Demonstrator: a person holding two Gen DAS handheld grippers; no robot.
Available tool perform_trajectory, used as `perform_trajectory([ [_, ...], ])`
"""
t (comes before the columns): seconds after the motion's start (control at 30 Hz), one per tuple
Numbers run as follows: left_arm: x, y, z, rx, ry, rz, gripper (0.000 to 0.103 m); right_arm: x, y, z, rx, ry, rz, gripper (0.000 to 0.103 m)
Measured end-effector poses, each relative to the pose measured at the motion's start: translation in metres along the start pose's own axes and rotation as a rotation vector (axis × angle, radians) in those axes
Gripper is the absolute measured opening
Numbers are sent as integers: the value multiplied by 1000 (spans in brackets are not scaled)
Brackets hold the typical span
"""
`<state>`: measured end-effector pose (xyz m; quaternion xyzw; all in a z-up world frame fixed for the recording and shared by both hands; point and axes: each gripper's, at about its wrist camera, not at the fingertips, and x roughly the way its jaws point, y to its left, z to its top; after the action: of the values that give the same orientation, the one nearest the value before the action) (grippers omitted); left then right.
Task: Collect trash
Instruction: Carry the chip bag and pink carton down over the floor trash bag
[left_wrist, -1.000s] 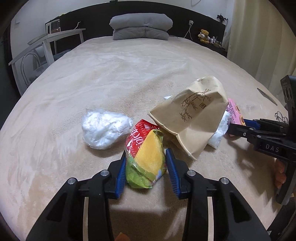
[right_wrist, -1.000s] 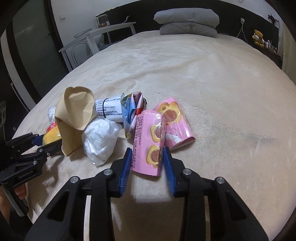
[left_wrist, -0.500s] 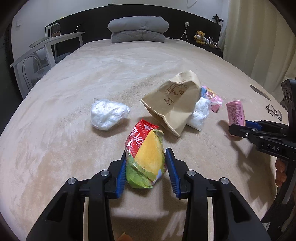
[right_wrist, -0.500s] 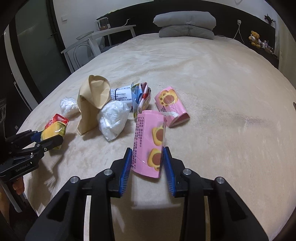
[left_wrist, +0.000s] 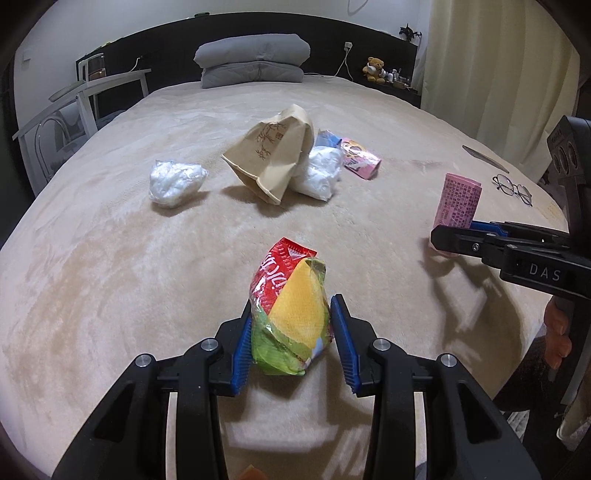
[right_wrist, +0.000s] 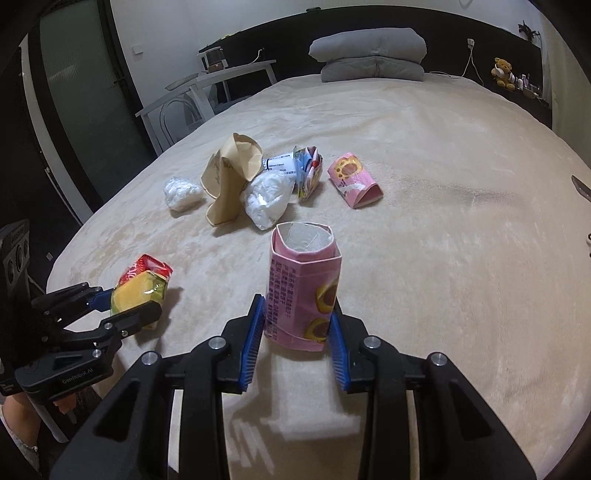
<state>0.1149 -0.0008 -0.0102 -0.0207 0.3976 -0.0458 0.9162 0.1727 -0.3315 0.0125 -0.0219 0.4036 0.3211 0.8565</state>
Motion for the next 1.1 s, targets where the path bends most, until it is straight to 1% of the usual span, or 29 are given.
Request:
perform_trajectory([
  [0.37,-31,-29,-46,16,-9,-18,39,-38,11,-51,20,5,26,34],
  [0.5,-42,-41,-64,30,-15,-11,39,-54,18,-74,19,0,21,34],
  [0.6,-53,-50,-76,41,-23,-8,39,-64,22,-92,19,12,23,34],
  [0.77,-69,-63,-100,25,-20,-23,39,-80,32,-122,-1,28,24,34],
  [0.9,-78,-78,-117,33,4,-22,39,-93,39,-147,19,41,39,34],
  [1.0,-82,-91,-130,47,26,-36,39,-98,45,-163,36,70,52,34],
  [1.1,-80,-104,-143,70,71,-44,39,-94,48,-177,48,118,36,34],
])
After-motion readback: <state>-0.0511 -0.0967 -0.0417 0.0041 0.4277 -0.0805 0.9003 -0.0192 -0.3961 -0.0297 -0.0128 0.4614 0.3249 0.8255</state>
